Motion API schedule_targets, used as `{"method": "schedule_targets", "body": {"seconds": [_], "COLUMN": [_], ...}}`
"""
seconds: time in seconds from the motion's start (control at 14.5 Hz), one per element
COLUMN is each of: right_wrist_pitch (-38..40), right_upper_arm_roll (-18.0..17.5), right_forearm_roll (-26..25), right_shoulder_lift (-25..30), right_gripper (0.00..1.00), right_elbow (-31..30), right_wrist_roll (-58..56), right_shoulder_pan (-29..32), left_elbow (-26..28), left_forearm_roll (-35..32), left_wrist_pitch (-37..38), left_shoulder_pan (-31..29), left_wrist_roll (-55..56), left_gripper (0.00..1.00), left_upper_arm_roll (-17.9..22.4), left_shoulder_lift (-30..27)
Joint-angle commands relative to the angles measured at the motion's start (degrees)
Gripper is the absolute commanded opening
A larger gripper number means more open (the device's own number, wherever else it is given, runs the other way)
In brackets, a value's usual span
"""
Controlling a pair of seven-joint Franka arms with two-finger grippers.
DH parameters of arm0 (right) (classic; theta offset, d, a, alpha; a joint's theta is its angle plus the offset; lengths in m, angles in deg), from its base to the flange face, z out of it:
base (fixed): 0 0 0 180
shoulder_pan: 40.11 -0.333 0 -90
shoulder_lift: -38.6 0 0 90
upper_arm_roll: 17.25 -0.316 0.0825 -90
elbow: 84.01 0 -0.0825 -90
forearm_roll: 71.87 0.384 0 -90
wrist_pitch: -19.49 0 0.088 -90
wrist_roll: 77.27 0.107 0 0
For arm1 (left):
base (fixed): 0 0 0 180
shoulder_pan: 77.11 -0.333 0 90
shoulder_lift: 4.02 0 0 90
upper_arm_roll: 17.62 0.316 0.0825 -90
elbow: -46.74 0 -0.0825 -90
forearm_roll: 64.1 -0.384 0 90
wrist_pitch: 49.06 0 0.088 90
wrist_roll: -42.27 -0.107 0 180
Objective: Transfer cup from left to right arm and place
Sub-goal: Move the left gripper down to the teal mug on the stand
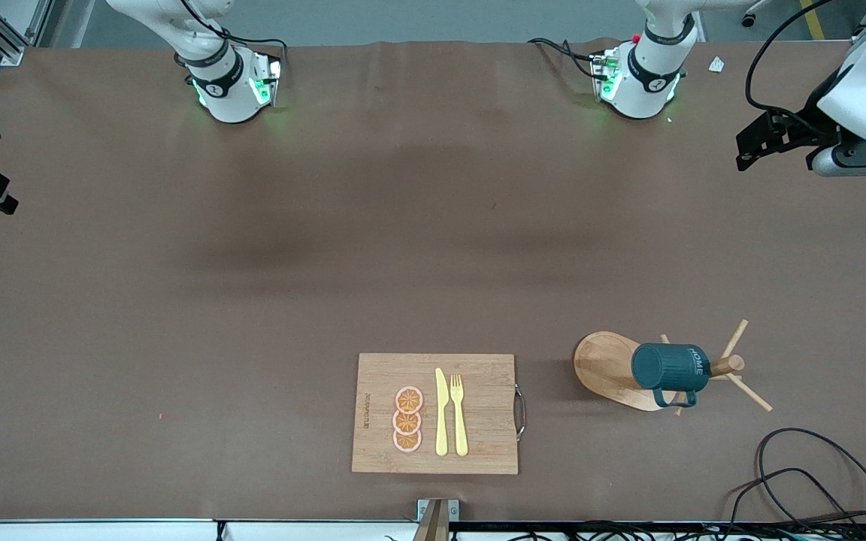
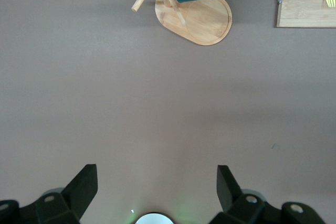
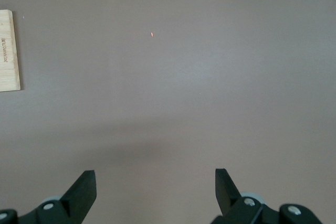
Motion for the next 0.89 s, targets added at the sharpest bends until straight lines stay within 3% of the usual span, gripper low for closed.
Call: {"method": "schedule_targets", "body": {"seconds": [0.0,0.21,0.48,0.83], "right_wrist_pitch": [-0.1,-0.1,-0.1,-0.1], "right_upper_arm_roll": [-0.54,-0.54,-0.54,-0.54], "right_forearm_roll": [0.09,0.09,0.09,0.09], "right_shoulder_lift": [0.46,0.46,0.46,0.46], "right_gripper": [1.0,1.0,1.0,1.0], "right_elbow": [-0.03,-0.03,-0.03,-0.03], "right_wrist_roll": [-0.77,-0.77,-0.77,-0.77], "right_shoulder_pan": [0.99,0.99,0.99,0.99], "left_elbow": [-1.1,-1.45,-2.94,-2.85], "left_forearm_roll": [-0.49,-1.02,-1.1,-0.05], "left_wrist_pitch": [-0.03,-0.03,-0.12,-5.99], "left_shoulder_pan": [-0.13,-0.21,-0.39,-2.94], "left_wrist_roll": [-0.83,-1.0,0.66,19.79], "left_gripper": [1.0,1.0,1.0,1.0], "left_upper_arm_roll": [-0.06,0.12,0.47,0.56], "left_shoulder_lift": [0.56,1.17,6.18,9.78]}}
